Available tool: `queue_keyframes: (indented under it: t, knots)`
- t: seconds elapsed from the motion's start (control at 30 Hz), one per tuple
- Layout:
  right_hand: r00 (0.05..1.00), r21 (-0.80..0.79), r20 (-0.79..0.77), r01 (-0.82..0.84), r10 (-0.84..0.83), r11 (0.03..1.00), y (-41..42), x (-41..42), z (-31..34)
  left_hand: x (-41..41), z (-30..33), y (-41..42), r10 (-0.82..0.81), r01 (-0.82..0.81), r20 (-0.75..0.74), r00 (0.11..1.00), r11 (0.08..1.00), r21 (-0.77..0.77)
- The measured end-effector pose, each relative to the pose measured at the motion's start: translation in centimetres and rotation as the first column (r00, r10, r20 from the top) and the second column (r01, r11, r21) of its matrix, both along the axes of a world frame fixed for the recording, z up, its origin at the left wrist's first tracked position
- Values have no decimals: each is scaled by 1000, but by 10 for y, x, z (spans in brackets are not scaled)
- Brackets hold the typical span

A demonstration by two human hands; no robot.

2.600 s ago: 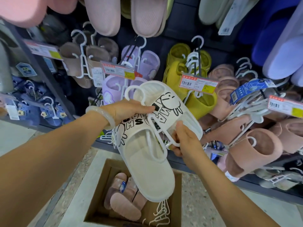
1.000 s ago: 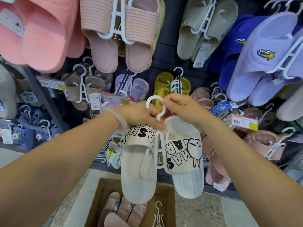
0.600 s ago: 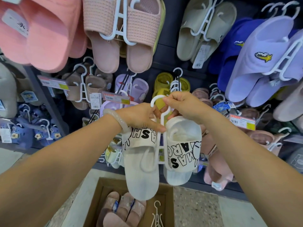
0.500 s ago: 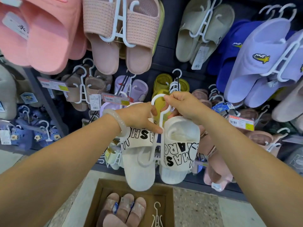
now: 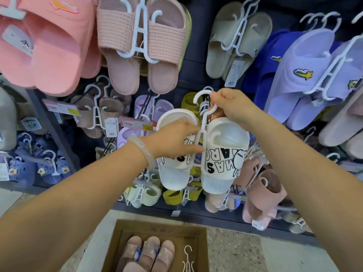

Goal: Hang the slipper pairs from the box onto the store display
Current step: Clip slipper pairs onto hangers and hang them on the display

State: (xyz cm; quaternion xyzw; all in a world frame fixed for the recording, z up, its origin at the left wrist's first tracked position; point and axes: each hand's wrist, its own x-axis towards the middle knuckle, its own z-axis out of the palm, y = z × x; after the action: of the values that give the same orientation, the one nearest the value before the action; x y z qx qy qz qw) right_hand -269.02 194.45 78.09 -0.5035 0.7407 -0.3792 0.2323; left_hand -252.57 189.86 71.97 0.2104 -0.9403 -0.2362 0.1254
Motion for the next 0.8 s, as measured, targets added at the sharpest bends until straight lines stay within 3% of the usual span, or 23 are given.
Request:
queue_keyframes:
  t: [0.07, 0.13, 0.2, 0.27, 0.33, 0.43, 0.5, 0.63, 0.8]
  knots:
    - [1000, -49, -7, 18, -19, 999, 1, -3, 5, -1, -1, -2, 95, -99, -240, 966, 995, -7]
    - [1000, -101, 16, 16, -14, 995, 2, -5, 11, -1, 2, -5, 205, -292, -534, 820, 953, -83]
    - [999, -132, 0, -32, 33, 991, 4, -4, 16, -2, 11, -11, 279, -495, -633, 722, 848, -191]
    - [994, -141, -25, -106, 103, 984, 6, 0, 19, -2, 27, -17, 294, -421, -491, 820, 891, -170]
    - [989, -175, -12, -148, 148, 973, 6, 6, 21, -2, 43, -19, 250, -270, -329, 910, 963, -16]
    - [991, -232, 9, -129, 135, 964, 6, 9, 21, -6, 55, -22, 196, -210, -210, 958, 976, -47]
    - [994, -226, -10, -108, 108, 968, 7, 8, 22, -8, 58, -24, 156, -156, -205, 966, 988, 13]
    - [993, -202, 3, -116, 119, 972, 11, 10, 30, -12, 69, -24, 153, -68, -228, 962, 937, 343]
    - [996, -191, -23, -93, 91, 977, 16, 9, 45, -16, 85, -27, 221, 49, -437, 872, 848, 527]
